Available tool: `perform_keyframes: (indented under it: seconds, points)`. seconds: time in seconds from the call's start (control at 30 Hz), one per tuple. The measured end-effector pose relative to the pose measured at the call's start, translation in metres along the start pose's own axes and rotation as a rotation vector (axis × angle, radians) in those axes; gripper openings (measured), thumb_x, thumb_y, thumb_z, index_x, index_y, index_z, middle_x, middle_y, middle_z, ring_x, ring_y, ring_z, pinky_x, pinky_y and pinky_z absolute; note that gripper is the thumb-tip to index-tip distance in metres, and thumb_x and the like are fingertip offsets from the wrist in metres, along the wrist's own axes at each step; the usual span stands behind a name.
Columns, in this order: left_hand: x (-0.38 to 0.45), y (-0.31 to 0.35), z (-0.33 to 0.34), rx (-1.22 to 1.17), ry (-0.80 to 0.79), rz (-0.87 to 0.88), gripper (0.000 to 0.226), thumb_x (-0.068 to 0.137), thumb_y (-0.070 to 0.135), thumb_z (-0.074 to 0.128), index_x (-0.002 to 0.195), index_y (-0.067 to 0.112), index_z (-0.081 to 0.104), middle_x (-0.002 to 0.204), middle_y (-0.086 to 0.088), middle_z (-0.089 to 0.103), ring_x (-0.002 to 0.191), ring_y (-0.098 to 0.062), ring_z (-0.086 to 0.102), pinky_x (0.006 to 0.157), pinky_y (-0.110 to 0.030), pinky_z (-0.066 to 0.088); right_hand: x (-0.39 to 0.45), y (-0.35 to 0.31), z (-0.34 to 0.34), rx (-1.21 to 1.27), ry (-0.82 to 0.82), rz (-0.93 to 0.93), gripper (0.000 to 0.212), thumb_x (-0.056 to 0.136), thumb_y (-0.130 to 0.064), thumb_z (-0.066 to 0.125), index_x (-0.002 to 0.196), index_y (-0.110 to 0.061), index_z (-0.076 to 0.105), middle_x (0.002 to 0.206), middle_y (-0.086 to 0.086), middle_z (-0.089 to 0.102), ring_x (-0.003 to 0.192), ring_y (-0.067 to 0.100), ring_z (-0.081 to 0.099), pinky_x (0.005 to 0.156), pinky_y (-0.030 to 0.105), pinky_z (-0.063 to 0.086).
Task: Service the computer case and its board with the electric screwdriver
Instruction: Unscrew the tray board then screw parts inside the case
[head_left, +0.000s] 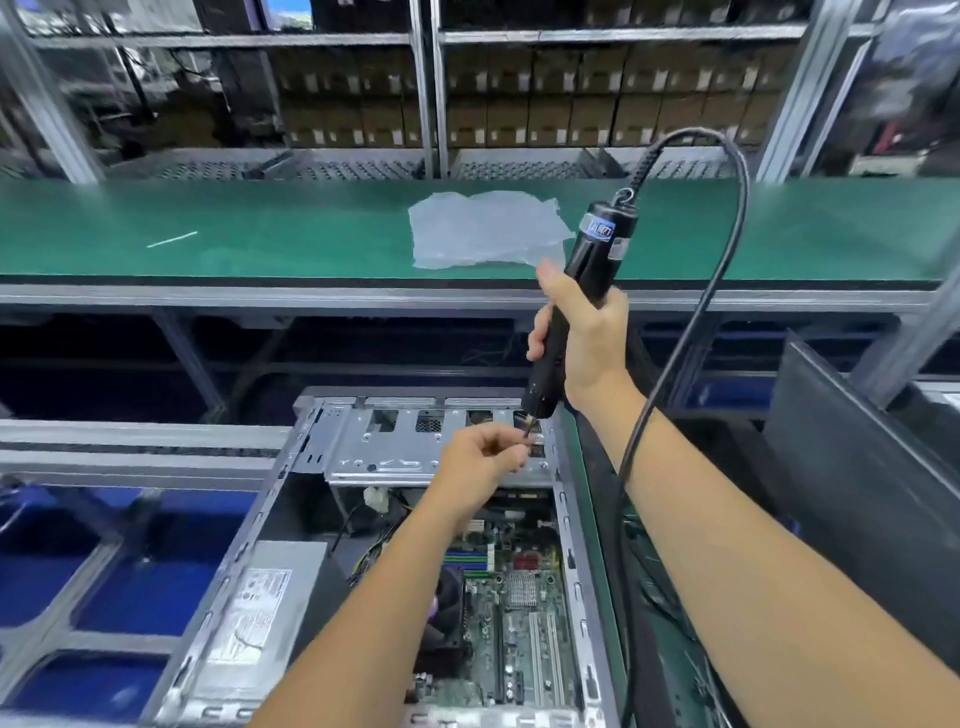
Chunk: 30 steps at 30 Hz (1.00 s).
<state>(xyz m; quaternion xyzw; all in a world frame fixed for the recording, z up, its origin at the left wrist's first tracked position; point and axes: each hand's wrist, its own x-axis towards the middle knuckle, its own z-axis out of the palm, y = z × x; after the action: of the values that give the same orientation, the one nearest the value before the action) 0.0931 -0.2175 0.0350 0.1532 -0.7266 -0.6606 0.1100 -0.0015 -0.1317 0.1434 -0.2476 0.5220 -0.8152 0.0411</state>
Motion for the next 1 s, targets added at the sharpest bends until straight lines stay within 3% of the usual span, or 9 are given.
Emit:
perform_keyframes:
  seconds: [0.13,0.27,0.4,0.5,0.6,0.83,1.0]
  points:
    - [0.009,-0.003,-0.003,0.061,-0.045,0.063,0.022,0.088,0.007,0.062,0.077,0.024,0.068,0.092,-0.008,0.070,0.074,-0.002,0.060,0.069,-0.010,0.049,0.003,0.010,0.002,-0.038,0.062,0.008,0.028,0.073,-0.041,0.078,0.059,-0.027,0.058,0.046,0.007,0.048,0.035,0.023,0.041,0.044,0.029,0.040]
    - [0.020,-0.008,0.001,0.135,-0.059,0.088,0.020,0.090,0.007,0.058,0.082,0.022,0.068,0.082,0.000,0.067,0.069,-0.001,0.057,0.068,-0.015,0.047,0.004,0.013,-0.001,-0.072,0.072,-0.007,0.025,0.074,-0.041,0.076,0.057,-0.033,0.061,0.046,0.004,0.049,0.035,0.021,0.043,0.043,0.029,0.041]
    - [0.025,-0.012,0.006,0.142,-0.093,0.117,0.029,0.089,0.001,0.055,0.072,0.023,0.062,0.092,-0.009,0.070,0.073,-0.004,0.060,0.072,-0.018,0.050,0.004,0.019,-0.007,-0.083,0.094,-0.008,0.024,0.075,-0.039,0.076,0.058,-0.030,0.061,0.048,0.005,0.049,0.037,0.021,0.044,0.042,0.028,0.041]
    - [0.029,-0.016,0.007,0.130,-0.110,0.123,0.036,0.089,-0.005,0.052,0.066,0.023,0.055,0.089,-0.002,0.068,0.071,0.000,0.060,0.067,-0.016,0.049,0.005,0.024,-0.009,-0.080,0.096,0.001,0.026,0.075,-0.040,0.076,0.058,-0.028,0.060,0.049,0.006,0.049,0.037,0.021,0.044,0.042,0.028,0.042]
    - [0.034,-0.021,0.010,0.159,-0.117,0.112,0.035,0.090,-0.004,0.051,0.067,0.022,0.054,0.088,0.003,0.066,0.068,0.004,0.058,0.067,-0.015,0.046,0.007,0.028,-0.012,-0.089,0.101,0.001,0.024,0.074,-0.040,0.076,0.062,-0.027,0.061,0.049,0.006,0.049,0.037,0.021,0.044,0.042,0.029,0.042]
    - [0.044,-0.025,0.012,0.142,-0.091,0.059,0.036,0.091,-0.005,0.050,0.070,0.023,0.059,0.087,0.003,0.068,0.071,-0.008,0.060,0.070,-0.027,0.052,0.012,0.036,-0.017,-0.072,0.118,0.014,0.030,0.073,-0.041,0.076,0.070,-0.018,0.057,0.049,0.006,0.050,0.037,0.022,0.044,0.042,0.030,0.043]
    - [0.044,-0.022,0.011,0.158,-0.152,0.094,0.033,0.090,-0.004,0.053,0.071,0.023,0.058,0.088,0.006,0.068,0.071,-0.005,0.060,0.068,-0.019,0.051,0.012,0.038,-0.020,-0.099,0.106,0.004,0.026,0.075,-0.040,0.075,0.064,-0.023,0.059,0.048,0.008,0.050,0.036,0.022,0.044,0.043,0.029,0.043]
